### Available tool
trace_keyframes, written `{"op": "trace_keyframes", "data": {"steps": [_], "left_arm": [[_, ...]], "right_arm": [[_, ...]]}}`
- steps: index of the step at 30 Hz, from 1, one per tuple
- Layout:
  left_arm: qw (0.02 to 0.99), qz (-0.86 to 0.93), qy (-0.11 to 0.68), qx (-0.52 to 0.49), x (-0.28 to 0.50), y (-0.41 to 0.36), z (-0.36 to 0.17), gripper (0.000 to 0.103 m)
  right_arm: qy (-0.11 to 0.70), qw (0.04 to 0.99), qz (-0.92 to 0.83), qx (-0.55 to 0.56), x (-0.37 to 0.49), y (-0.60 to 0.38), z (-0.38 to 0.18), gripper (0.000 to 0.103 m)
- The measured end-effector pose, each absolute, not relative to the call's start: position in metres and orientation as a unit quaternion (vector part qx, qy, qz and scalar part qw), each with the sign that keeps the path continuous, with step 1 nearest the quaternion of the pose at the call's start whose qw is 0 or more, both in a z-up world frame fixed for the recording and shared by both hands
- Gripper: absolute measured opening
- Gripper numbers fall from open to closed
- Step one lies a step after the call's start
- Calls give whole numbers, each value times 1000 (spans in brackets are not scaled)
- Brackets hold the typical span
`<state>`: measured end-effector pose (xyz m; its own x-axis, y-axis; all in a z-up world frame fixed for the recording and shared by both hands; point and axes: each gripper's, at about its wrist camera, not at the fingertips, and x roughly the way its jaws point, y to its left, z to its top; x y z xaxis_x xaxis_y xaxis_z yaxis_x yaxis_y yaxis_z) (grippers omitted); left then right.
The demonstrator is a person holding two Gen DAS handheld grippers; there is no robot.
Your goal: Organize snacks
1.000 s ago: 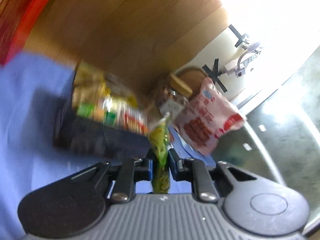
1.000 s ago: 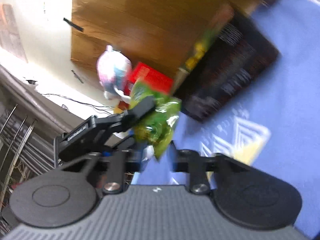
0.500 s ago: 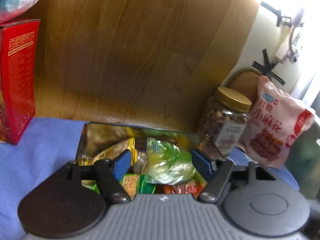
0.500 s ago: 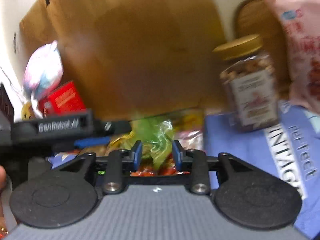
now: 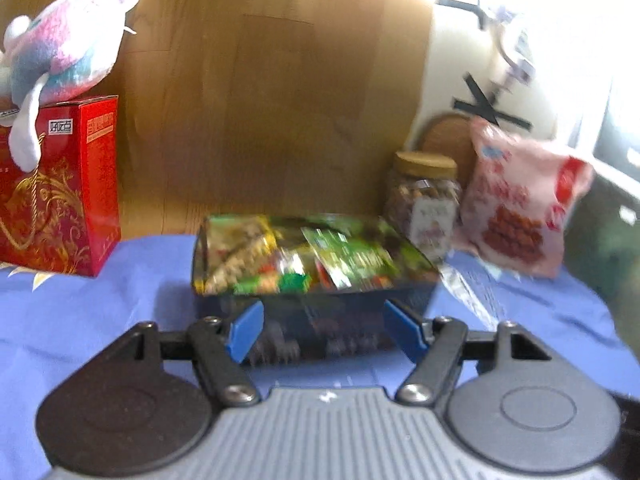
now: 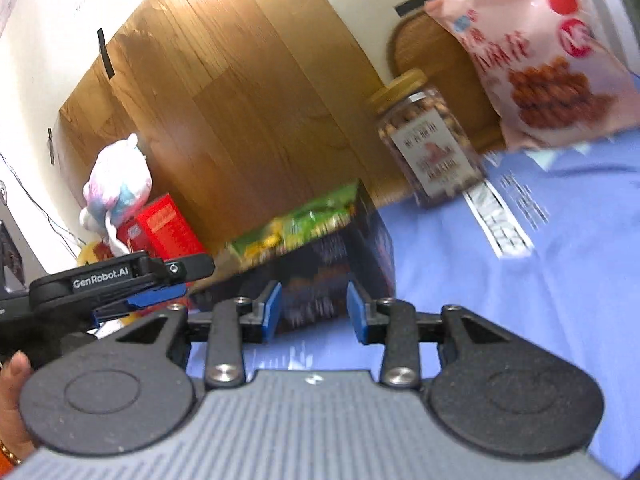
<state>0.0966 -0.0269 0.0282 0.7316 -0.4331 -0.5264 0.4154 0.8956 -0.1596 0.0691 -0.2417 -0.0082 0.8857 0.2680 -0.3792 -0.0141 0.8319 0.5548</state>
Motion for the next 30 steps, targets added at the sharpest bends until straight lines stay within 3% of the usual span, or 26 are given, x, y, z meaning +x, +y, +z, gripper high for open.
{"op": "trace_keyframes", "data": {"steps": [19,23,25,27,30], "left_arm": [[935,-152,318,36,6,-9,3,73],[934,-156,319,33,-2,-6,6,74],[933,-163,321,32,-6,-5,6,78],[933,-164,318,31,-10,-5,7,89],[934,-163,317,27,-15,-4,8,97]], "right_arm": [[253,921,116,273,-6,-200,-10,43],[252,918,121,280,-12,-197,-8,49],[249,919,120,281,-16,-197,-6,52],[247,920,119,281,-18,-197,-5,54],[242,922,107,283,-24,-200,-4,65]]}}
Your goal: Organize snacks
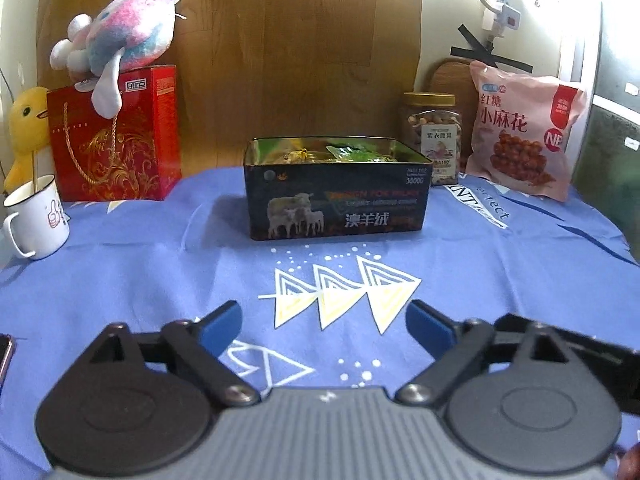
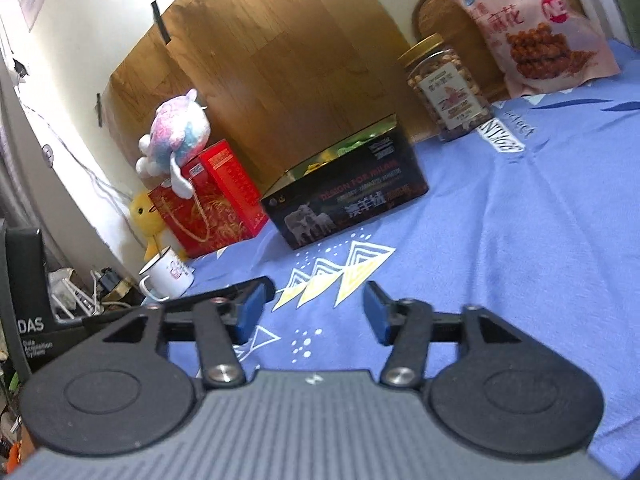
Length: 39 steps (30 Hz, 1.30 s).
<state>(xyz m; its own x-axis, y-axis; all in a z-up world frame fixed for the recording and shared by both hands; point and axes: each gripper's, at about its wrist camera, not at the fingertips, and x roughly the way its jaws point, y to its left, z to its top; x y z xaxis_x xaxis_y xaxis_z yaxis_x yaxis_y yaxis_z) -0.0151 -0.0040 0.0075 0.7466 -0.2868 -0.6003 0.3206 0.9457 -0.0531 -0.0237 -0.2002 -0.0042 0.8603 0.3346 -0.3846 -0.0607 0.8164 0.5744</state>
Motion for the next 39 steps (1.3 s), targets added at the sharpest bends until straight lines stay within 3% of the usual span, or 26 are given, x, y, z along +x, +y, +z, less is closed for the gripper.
{"op": "trace_keyframes", "data": {"steps": [3,39], "left_arm": [[935,-163,315,19,-18,-2,8,103],[932,-121,339,48,-18,-5,-9,103]], "right_arm": [[239,921,104,288,-28,-204,-4,66],[241,912,103,316,-36,-207,-14,71]]}}
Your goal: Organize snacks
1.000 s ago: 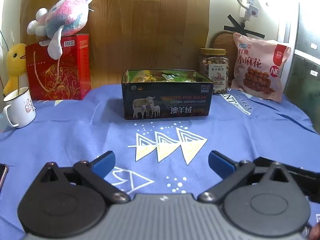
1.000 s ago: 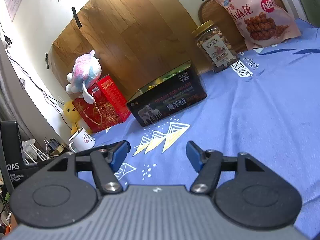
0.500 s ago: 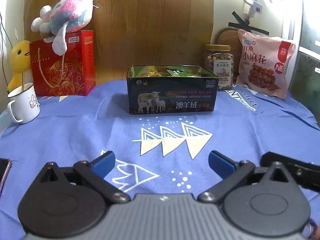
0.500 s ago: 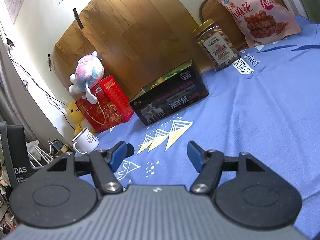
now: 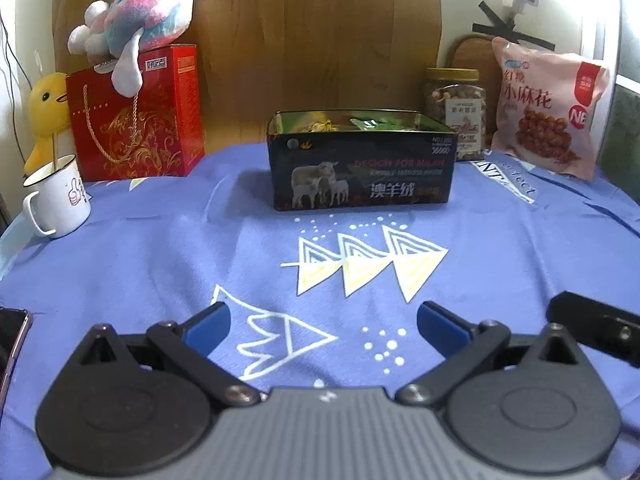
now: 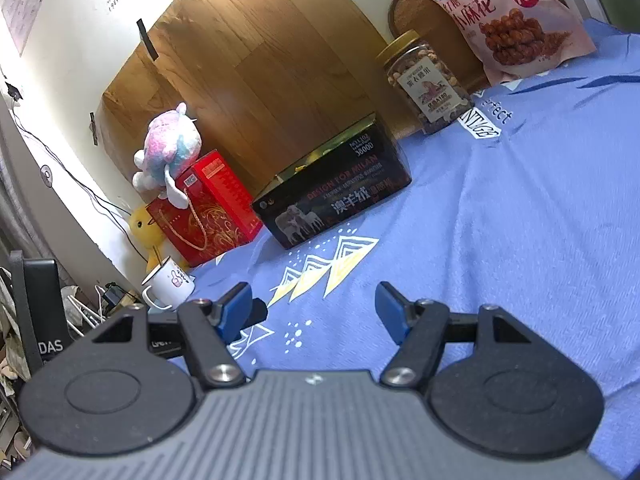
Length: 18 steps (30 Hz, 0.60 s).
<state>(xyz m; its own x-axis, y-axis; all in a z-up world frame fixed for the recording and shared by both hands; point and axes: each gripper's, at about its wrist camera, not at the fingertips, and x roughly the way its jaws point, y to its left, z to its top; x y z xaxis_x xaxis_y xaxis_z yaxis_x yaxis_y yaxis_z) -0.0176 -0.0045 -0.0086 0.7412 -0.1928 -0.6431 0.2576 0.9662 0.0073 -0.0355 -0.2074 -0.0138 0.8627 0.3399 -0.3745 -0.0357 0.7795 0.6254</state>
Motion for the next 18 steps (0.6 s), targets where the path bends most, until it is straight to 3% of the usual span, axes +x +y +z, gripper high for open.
{"op": "trace_keyframes", "data": {"steps": [18], "left_arm": [[939,-81,319,96,-15,-10,-11,103]], "right_arm": [[244,909,108,321,-33,-206,-15,71]]}}
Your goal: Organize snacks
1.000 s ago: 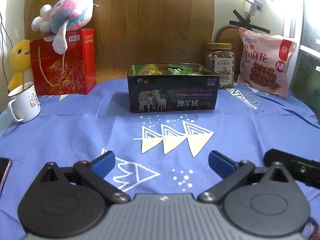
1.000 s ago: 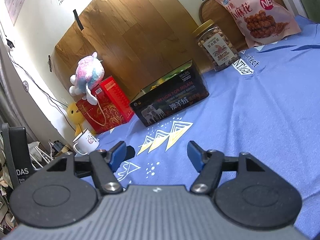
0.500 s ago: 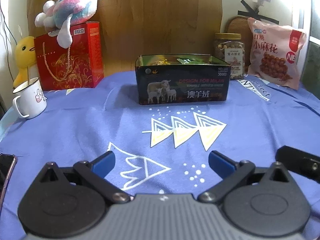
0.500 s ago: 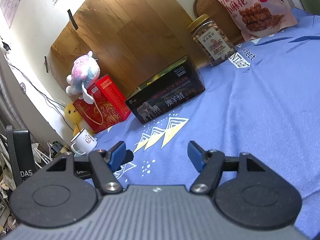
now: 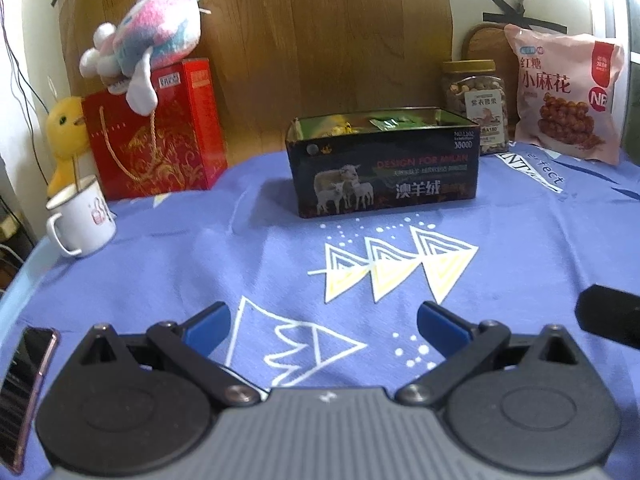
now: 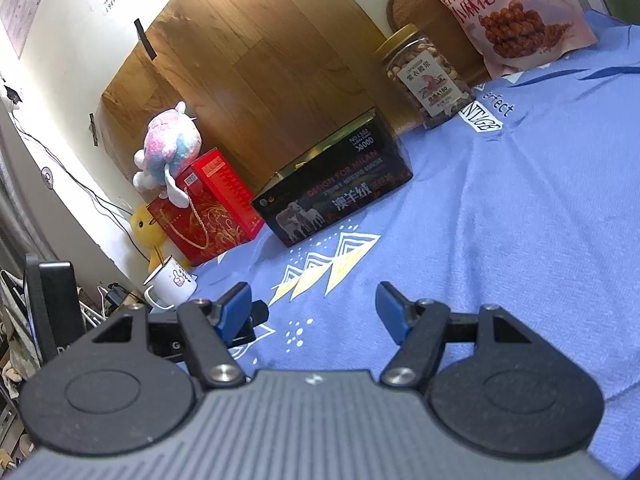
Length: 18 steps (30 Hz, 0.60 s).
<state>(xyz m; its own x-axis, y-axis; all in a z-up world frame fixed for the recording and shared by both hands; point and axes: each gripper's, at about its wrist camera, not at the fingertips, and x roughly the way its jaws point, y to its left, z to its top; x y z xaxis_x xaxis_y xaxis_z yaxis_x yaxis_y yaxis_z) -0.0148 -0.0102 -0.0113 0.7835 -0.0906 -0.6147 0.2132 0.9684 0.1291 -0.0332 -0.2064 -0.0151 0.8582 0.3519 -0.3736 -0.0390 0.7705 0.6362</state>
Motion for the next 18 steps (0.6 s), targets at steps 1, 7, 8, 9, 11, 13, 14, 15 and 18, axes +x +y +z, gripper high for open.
{"op": "trace_keyframes", "data": {"steps": [1,7,8,9,11,13,14,15,18], "left_arm": [[941,-78,314,100,-16,-10,-11,103],[947,-67,294,112,-18,-9,-7,103],[947,-66,292,114,-18,-9,-7,103],[948,-64,289,117,-19,-9,-6,103],[948,-62,287,125,-18,-10,-6,103],[948,-58,282,133,-20,-11,-6,103],[948,-57,281,135,-20,-11,-6,103],[948,-54,281,137,-20,-11,-6,103],[950,-41,273,143,-20,-9,-5,103]], "right_arm": [[244,909,108,321,-33,-206,-15,71],[245,908,108,321,-32,-207,-16,71],[245,908,109,321,-32,-207,-16,71],[245,909,109,320,-32,-207,-16,71],[246,908,110,319,-32,-206,-15,71],[246,908,111,319,-32,-206,-15,71],[245,909,112,319,-32,-206,-15,71],[245,909,112,319,-32,-206,-14,72],[245,909,112,317,-32,-206,-14,72]]}}
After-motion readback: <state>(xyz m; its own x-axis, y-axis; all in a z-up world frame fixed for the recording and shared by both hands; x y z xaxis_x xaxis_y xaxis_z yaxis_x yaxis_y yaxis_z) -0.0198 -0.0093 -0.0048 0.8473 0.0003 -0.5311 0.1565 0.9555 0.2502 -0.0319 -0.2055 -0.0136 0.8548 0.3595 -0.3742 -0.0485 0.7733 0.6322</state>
